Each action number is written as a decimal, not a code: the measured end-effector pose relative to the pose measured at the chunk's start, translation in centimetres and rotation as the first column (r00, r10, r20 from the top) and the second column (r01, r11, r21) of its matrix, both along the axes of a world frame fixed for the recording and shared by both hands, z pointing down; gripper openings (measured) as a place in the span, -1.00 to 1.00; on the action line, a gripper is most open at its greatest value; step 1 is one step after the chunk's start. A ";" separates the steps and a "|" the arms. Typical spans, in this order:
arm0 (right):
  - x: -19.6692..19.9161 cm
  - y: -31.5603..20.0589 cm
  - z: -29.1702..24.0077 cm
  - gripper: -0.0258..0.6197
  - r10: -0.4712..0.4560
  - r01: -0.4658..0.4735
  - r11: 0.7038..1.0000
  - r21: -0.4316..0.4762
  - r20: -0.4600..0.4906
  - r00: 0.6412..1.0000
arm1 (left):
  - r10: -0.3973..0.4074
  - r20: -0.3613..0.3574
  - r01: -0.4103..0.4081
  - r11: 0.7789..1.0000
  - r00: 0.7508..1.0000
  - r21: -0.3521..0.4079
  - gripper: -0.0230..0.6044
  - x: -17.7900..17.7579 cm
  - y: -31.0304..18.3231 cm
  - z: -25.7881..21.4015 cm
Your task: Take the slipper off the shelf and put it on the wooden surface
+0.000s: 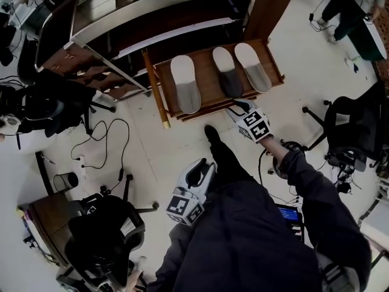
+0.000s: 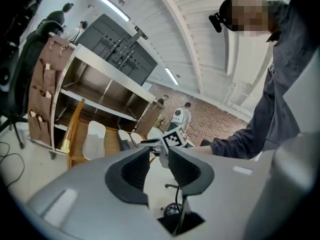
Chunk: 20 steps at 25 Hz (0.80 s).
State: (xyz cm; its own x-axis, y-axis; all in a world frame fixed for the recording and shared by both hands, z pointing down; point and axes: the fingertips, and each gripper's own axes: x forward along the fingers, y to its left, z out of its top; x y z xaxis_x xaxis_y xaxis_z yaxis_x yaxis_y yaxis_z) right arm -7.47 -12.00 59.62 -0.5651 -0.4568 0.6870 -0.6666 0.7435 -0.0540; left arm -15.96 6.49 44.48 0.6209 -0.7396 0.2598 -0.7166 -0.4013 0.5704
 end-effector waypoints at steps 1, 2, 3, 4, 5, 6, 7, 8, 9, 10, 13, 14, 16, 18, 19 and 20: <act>0.3 -2.6 1.7 -0.52 0.015 -0.015 1.000 -0.002 -0.038 0.999 | -0.006 0.013 0.007 1.000 1.000 -0.007 -0.52 -0.3 -0.9 0.3; 0.6 -5.2 3.4 -0.52 0.030 -0.030 1.000 -0.003 -0.079 0.996 | -0.014 0.028 0.014 1.000 1.000 -0.017 -0.53 -0.7 -1.9 0.6; 0.9 -7.5 5.0 -0.52 0.048 -0.049 0.999 -0.005 -0.119 0.992 | -0.022 0.041 0.023 0.999 0.999 -0.029 -0.54 -1.2 -3.0 0.9; 1.3 -9.6 6.7 -0.51 0.072 -0.074 0.997 -0.012 -0.152 0.986 | -0.029 0.051 0.031 0.999 0.998 -0.042 -0.54 -1.7 -4.1 1.1; 1.6 -11.2 8.2 -0.51 0.096 -0.102 0.995 -0.024 -0.179 0.979 | -0.036 0.060 0.039 0.998 0.998 -0.053 -0.55 -2.1 -5.3 1.1; 2.0 -12.5 9.7 -0.50 0.115 -0.126 0.991 -0.042 -0.202 0.973 | -0.044 0.069 0.048 0.997 0.997 -0.061 -0.56 -2.5 -6.6 1.2; 2.3 -13.5 11.2 -0.48 0.126 -0.144 0.988 -0.064 -0.226 0.966 | -0.051 0.076 0.056 0.996 0.996 -0.067 -0.57 -2.8 -8.0 1.2; 2.6 -14.3 12.6 -0.48 0.126 -0.153 0.984 -0.086 -0.255 0.959 | -0.057 0.080 0.063 0.995 0.995 -0.071 -0.58 -3.1 -9.5 1.2; 2.8 -14.9 13.8 -0.48 0.119 -0.155 0.982 -0.106 -0.285 0.951 | -0.062 0.083 0.068 0.995 0.995 -0.074 -0.58 -3.3 -11.1 1.2; 3.0 -15.4 14.8 -0.48 0.109 -0.152 0.981 -0.121 -0.308 0.945 | -0.066 0.084 0.072 0.994 0.994 -0.077 -0.58 -3.4 -12.6 1.2; 3.2 -16.1 16.1 -0.68 0.088 -0.138 0.981 -0.139 -0.316 0.945 | -0.062 0.080 0.069 0.995 0.995 -0.076 -0.59 -3.1 -16.5 1.2; 3.2 -16.3 16.1 -0.77 0.081 -0.131 0.981 -0.145 -0.309 0.948 | -0.057 0.077 0.063 0.995 0.995 -0.073 -0.60 -2.9 -17.6 1.3; 3.1 -16.4 15.3 -0.85 0.069 -0.118 0.981 -0.156 -0.288 0.955 | -0.042 0.070 0.047 0.996 0.997 -0.070 -0.60 -2.4 -19.6 1.4; 2.9 -16.6 13.2 -0.87 0.068 -0.108 0.983 -0.151 -0.249 0.966 | -0.028 0.065 0.032 0.997 0.998 -0.063 -0.61 -2.0 -21.3 1.5; 2.8 -16.8 11.7 -0.87 0.067 -0.100 0.985 -0.144 -0.220 0.973 | -0.024 0.062 0.028 0.998 0.998 -0.059 -0.62 -1.8 -22.2 1.5; 2.6 -16.9 10.0 -0.87 0.062 -0.088 0.987 -0.133 -0.187 0.980 | -0.023 0.059 0.026 0.998 0.998 -0.054 -0.62 -1.7 -22.9 1.5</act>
State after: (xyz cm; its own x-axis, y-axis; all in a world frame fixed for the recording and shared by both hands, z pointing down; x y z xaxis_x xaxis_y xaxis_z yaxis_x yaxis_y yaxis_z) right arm -4.83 -28.92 69.60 -0.3925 -0.3850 0.8353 -0.7281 0.6850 -0.0264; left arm -17.66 -16.39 45.95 0.5856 -0.7380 0.3355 -0.7584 -0.3526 0.5481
